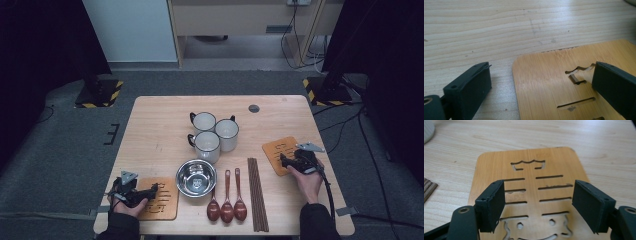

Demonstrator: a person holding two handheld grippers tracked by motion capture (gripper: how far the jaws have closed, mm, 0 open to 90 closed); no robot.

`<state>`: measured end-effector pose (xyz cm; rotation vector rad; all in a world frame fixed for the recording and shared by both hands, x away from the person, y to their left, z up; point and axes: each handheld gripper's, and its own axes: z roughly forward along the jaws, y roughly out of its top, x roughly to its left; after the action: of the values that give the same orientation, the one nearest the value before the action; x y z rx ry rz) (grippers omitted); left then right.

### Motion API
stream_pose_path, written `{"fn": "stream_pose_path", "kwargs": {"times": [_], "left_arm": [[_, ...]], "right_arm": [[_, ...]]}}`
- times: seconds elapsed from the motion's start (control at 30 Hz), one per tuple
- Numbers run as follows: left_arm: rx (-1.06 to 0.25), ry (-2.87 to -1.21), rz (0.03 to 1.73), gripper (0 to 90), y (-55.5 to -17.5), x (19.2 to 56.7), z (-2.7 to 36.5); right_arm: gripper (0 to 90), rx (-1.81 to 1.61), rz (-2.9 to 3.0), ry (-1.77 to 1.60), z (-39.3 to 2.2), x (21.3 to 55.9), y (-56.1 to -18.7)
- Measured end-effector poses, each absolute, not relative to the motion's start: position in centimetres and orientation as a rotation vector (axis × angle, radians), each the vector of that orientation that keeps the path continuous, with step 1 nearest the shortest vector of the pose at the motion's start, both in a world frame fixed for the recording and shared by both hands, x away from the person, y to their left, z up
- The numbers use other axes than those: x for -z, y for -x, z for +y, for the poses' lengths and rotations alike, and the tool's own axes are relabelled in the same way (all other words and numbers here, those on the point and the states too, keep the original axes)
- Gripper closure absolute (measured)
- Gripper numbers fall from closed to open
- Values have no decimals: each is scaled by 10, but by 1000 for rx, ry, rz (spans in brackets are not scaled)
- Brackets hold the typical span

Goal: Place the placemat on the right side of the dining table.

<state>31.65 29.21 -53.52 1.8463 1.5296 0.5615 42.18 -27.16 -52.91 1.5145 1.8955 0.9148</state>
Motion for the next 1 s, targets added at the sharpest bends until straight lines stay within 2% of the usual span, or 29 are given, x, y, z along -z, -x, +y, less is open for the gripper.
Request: {"fn": "stream_pose_path", "kwargs": {"times": [0.23,0.5,1.0], "left_arm": [[-562,-1843,1531,13,-317,535,292],[-562,-1846,1530,13,-317,535,292],[-562,-1843,1531,13,-317,535,292]], "right_arm": [[207,-881,1992,-1462,-282,530,-415],[184,-850,2022,-1454,-283,533,-414],[129,-846,2009,-1459,-270,534,-414]]}}
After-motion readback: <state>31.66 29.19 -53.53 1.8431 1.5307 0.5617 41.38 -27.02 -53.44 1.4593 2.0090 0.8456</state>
